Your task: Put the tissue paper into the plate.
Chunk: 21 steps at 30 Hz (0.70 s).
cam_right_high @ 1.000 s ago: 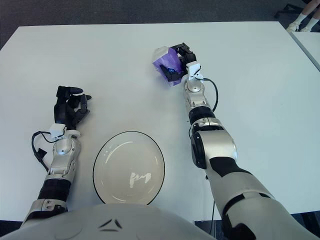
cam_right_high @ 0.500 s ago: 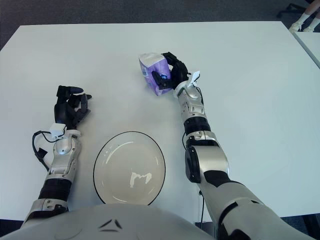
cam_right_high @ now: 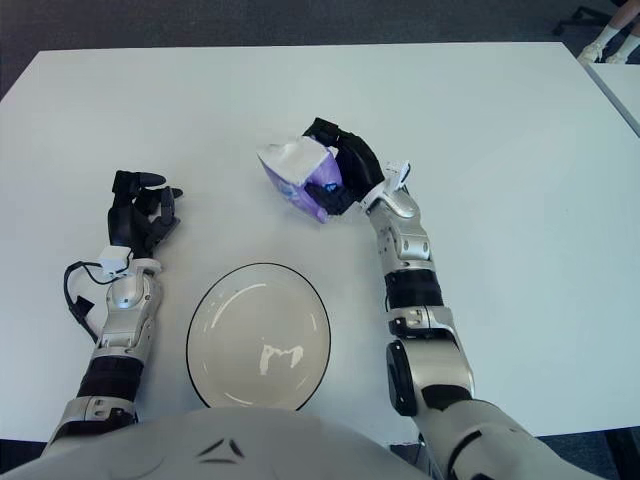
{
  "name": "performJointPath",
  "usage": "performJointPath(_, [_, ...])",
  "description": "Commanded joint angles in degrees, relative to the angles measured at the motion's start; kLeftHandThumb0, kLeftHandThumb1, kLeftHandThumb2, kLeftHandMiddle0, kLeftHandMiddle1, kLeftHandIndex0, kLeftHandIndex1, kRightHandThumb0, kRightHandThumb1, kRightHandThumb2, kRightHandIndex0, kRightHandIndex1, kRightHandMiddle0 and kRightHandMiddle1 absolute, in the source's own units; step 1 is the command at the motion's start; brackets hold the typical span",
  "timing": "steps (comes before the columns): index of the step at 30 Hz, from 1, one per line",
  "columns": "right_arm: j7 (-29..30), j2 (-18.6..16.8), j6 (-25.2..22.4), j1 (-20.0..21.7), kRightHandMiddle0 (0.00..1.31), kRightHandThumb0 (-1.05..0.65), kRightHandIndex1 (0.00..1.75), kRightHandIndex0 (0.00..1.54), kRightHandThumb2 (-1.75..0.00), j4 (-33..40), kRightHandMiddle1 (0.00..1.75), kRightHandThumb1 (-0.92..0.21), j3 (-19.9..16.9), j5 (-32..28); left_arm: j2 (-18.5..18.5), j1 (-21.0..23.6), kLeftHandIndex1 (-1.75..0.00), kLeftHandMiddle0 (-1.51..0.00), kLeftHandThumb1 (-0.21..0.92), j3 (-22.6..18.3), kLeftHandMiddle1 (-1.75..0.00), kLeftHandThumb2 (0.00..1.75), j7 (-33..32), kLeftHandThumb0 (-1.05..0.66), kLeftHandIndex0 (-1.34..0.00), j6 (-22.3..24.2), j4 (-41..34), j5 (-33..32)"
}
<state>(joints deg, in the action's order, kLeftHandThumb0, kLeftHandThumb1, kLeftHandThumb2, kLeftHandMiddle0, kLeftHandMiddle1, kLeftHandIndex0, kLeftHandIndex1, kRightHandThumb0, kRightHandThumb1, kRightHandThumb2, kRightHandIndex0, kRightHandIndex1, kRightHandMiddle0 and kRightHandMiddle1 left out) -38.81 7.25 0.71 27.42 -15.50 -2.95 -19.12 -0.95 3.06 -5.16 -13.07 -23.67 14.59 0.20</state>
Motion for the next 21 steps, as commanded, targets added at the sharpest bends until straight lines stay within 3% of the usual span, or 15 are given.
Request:
performJointPath(1, [-5.05,2.87,3.00,-4.30,1.28,-0.06,1.75,1.40,-1.75,7.90,1.75,0.01,2.33,-0.14,3.55,-7.56,-1.75,-0.46,0.79,1.05,-1.31,0.71,-0.45,-0.36,-0.26,1.99,11.84,0.93])
performJointPath(7, [-6.17,3.69,2.60,-6.10,1.28,-0.08,1.75,1.39,-1.75,10.78,1.75,0.02,3.25,-0.30,3.44,-7.35,-1.75,-0.47,0.81,1.06,-1.31,0.69,-0.50,-0.36,-0.25,1.77,12.03,1.23])
performJointPath(10, [-7.08,2.86,13.29,-8.11,1.27,-0.10,1.75,1.39,-1.75,9.09,1.75,0.01,4.42,3.10,3.31,-7.22,-1.75,-0.46,0.82,1.09,-1.31,0.68,-0.43,-0.36,-0.25,1.55,12.15,1.37])
performJointPath(14, [-7.83,2.53,22.02,-9.13,1.26,-0.14,1.75,1.39,-1.75,7.88,1.75,0.01,5.04,4.64,3.29,-7.09,-1.75,-0.47,0.81,1.07,-1.30,0.69,-0.49,-0.36,-0.25,1.45,12.36,1.46])
performJointPath(21, [-16.82,4.51,18.90,-11.11,1.27,-0.17,1.75,1.40,-1.74,11.71,1.75,0.00,6.65,-3.73,3.02,-6.82,-1.75,-0.48,0.78,1.18,-1.32,0.73,-0.59,-0.36,-0.27,1.38,12.67,1.82])
